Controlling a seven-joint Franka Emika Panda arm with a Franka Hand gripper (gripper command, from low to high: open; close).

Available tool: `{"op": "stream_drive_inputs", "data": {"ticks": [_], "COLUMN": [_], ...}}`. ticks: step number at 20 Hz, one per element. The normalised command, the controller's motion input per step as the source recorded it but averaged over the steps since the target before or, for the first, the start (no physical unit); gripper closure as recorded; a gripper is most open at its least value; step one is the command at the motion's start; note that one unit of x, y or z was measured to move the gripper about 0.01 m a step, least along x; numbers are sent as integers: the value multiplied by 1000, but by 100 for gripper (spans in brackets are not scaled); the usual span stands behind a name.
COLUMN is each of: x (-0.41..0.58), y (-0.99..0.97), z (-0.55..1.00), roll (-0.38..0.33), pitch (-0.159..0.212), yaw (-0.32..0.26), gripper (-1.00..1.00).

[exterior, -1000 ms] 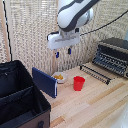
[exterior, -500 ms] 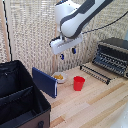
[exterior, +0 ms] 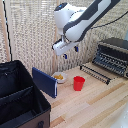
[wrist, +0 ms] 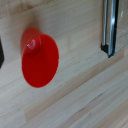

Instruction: Gently stretch your hand towards the oven tray's handle, obtaining a firm grip, and draw it cautiously out of the oven. Transition your grip to the hot dog bowl, gingerly seizing the edge, and elevate it from the surface. Hover the bowl over the tray, delicately lower it, and temper your grip, establishing the bowl's equilibrium.

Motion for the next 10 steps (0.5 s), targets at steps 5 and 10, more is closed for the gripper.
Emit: {"op": "stream_drive_inputs", "data": {"ticks": [5, 10], "x": [25, 36], "y": [-128, -166], "z": [0, 0], "roll": [-348, -344], "pitch": [0, 0], "yaw": [121, 115], "gripper": [-100, -100]}}
